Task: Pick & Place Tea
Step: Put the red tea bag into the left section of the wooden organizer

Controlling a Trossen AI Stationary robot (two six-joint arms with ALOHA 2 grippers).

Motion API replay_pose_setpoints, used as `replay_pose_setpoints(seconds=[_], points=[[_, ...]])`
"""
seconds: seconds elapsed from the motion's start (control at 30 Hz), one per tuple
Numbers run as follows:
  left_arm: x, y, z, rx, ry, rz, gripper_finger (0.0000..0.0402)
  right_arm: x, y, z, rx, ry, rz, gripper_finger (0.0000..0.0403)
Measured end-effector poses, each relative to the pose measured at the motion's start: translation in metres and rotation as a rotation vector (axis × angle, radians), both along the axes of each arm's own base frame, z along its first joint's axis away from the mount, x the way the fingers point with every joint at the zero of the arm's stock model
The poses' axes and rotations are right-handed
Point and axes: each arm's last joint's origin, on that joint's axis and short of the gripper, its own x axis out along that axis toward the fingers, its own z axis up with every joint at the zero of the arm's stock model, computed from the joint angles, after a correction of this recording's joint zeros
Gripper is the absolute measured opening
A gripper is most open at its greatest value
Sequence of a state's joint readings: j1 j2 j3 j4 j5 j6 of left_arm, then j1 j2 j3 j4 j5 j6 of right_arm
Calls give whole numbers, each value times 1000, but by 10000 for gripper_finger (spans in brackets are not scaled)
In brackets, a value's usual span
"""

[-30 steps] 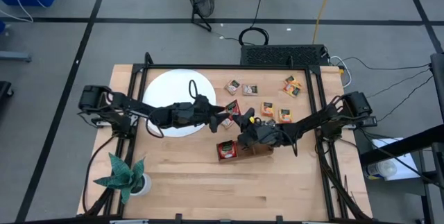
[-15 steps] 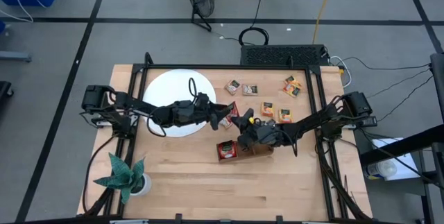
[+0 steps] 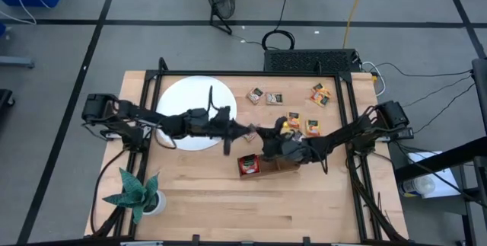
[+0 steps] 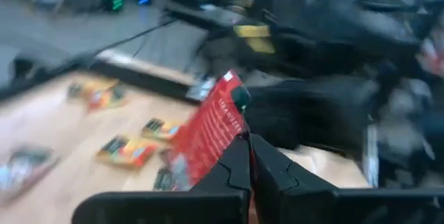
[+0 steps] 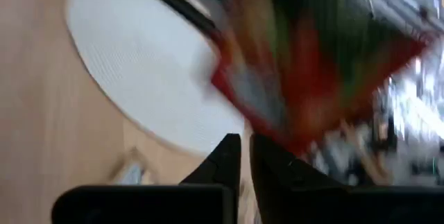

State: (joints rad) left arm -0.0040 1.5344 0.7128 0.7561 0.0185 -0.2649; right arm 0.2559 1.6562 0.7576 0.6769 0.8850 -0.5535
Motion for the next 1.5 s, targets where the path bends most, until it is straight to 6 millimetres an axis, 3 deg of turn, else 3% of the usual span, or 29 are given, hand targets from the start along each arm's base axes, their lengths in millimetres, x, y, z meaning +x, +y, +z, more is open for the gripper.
replay_pose_setpoints(seconds=[0.17, 0.3, 0.57, 0.9, 1.5], points=[[-10, -39, 3, 272, 55, -142, 3, -16, 7, -5, 76, -21, -80, 48], [-15, -67, 0, 293, 68, -197, 2, -33, 4, -5, 112, -53, -99, 55], [-10, -103, -37, 365, 135, -131, 1, -59, -5, 1, 226, -182, -71, 51], [6, -106, -89, 461, 177, -22, 1, -61, -3, 1, 289, -209, 35, 47], [1, -114, -100, 501, 266, -46, 1, -61, -3, 0, 261, -190, 40, 43]])
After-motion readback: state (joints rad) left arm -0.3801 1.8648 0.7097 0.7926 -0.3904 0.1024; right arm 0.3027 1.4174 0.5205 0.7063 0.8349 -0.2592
